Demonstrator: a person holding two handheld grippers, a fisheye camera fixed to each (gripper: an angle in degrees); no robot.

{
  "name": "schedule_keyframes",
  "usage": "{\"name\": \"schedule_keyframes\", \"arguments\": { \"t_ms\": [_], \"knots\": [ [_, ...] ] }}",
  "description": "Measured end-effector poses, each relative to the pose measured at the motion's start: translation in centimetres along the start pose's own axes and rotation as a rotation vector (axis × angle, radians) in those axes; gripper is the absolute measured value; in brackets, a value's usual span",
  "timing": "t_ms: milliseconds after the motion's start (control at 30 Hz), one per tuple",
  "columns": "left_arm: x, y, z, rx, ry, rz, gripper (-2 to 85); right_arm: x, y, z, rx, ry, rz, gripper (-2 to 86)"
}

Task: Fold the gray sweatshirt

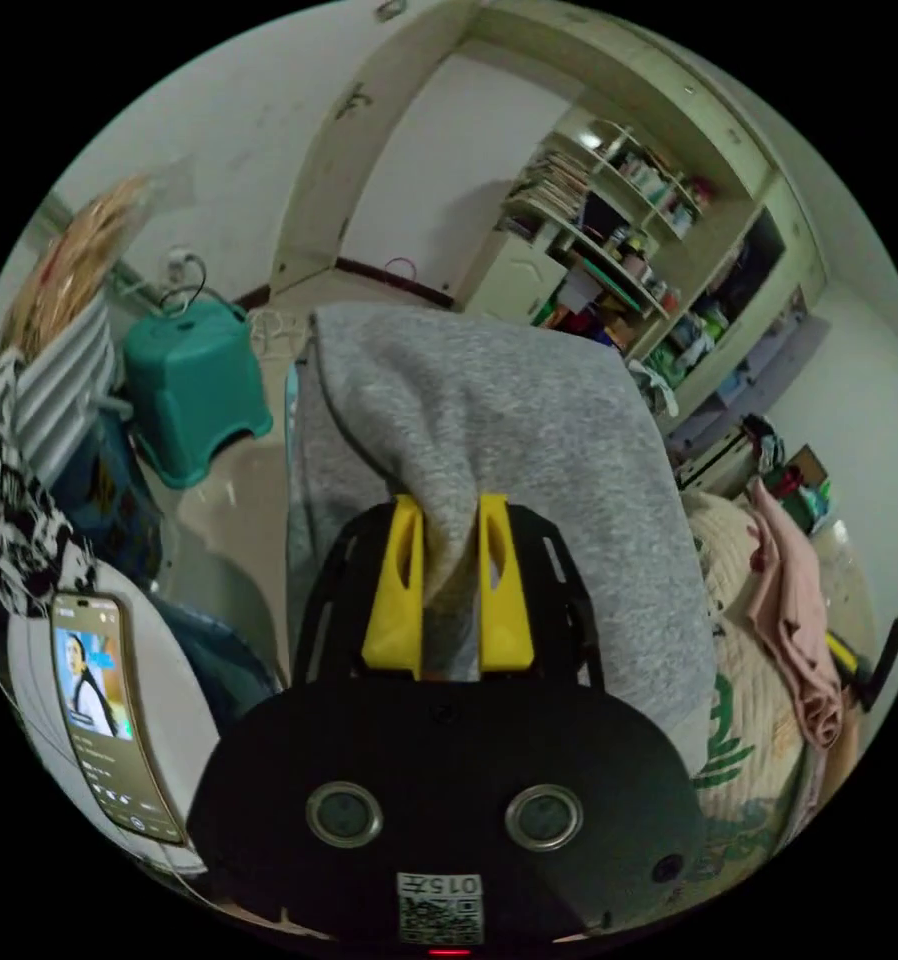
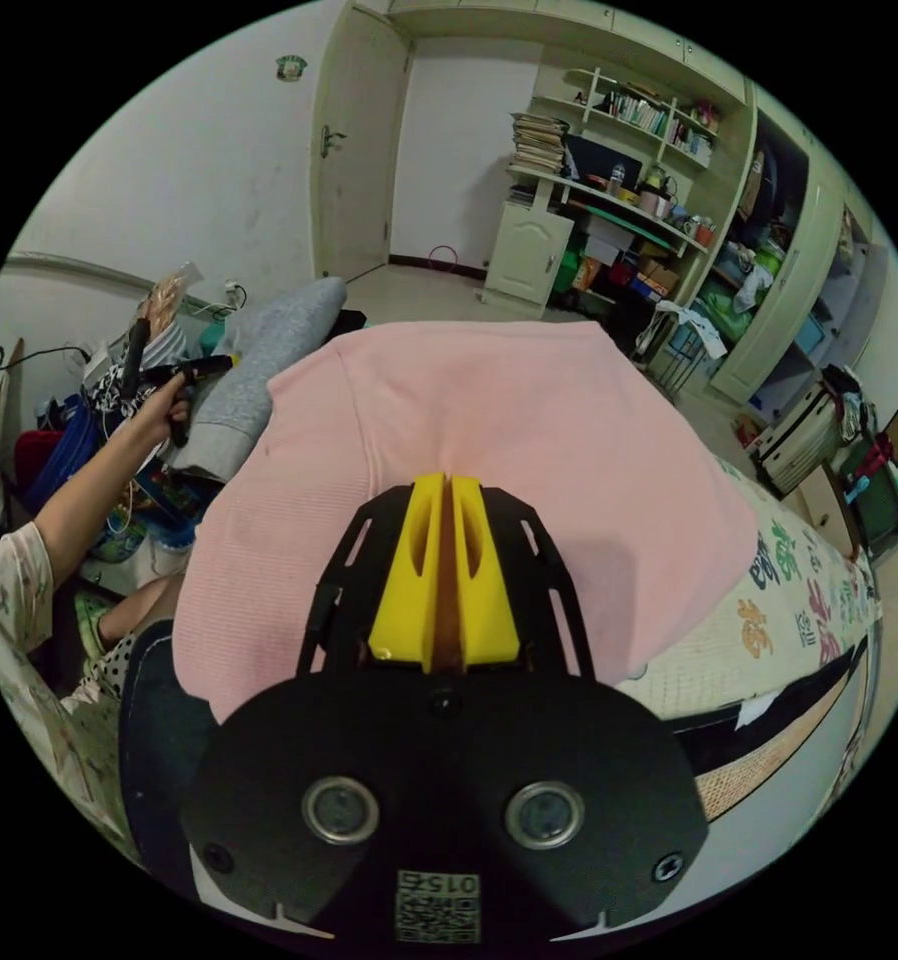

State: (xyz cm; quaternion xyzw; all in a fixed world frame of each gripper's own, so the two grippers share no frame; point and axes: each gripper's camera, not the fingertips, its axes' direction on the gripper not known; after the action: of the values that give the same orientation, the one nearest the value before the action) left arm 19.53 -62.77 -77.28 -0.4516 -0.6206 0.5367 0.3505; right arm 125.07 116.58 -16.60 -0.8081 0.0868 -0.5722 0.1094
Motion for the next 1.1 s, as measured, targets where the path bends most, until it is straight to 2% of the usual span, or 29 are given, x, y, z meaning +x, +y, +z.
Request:
{"name": "schedule_keyframes", "arguments": {
  "t_ms": [67, 200, 333, 600, 700, 733, 833, 933, 1033, 1100],
  "knots": [
    [0.2, -0.3, -0.8, 0.023, 0.022, 0.032, 6.1, 0.4, 0.7, -0.5, 0.001, 0.009, -0.003, 0.0],
    [-2.2, -0.5, -3.8, 0.165, 0.282, -0.052, 5.4, 0.7, 1.8, -1.6, 0.000, 0.033, -0.010, -0.1],
    [-2.4, -1.8, -6.8, 0.266, 0.425, -0.073, 5.1, 1.1, 3.0, -3.4, -0.004, 0.055, -0.015, -0.3],
    [1.8, -7.5, -10.7, 0.336, 0.691, 0.009, 4.5, 0.5, 5.6, -8.7, -0.002, 0.183, -0.044, -0.6],
    [5.3, -10.1, -13.4, 0.349, 0.724, 0.119, 4.4, 0.9, 6.3, -13.3, -0.096, 0.210, 0.011, -0.9],
    [6.2, -10.5, -14.2, 0.356, 0.726, 0.152, 4.4, 0.7, 7.2, -16.3, -0.121, 0.179, -0.003, -1.0],
    [10.3, -13.2, -18.2, 0.416, 0.709, 0.293, 4.5, 0.2, 12.7, -29.0, 0.047, 0.063, -0.062, -1.0],
    [12.5, -15.9, -21.5, 0.501, 0.785, 0.325, 4.5, 2.0, 20.9, -42.7, 0.189, -0.038, 0.023, -1.0],
    [15.8, -18.6, -24.1, 0.537, 0.979, 0.382, 4.4, 4.4, 30.7, -54.3, 0.318, -0.123, 0.112, -1.0],
    [21.5, -20.0, -26.2, 0.501, 1.127, 0.518, 4.4, 5.9, 36.6, -59.8, 0.380, -0.132, 0.226, -1.0]
  ]
}}
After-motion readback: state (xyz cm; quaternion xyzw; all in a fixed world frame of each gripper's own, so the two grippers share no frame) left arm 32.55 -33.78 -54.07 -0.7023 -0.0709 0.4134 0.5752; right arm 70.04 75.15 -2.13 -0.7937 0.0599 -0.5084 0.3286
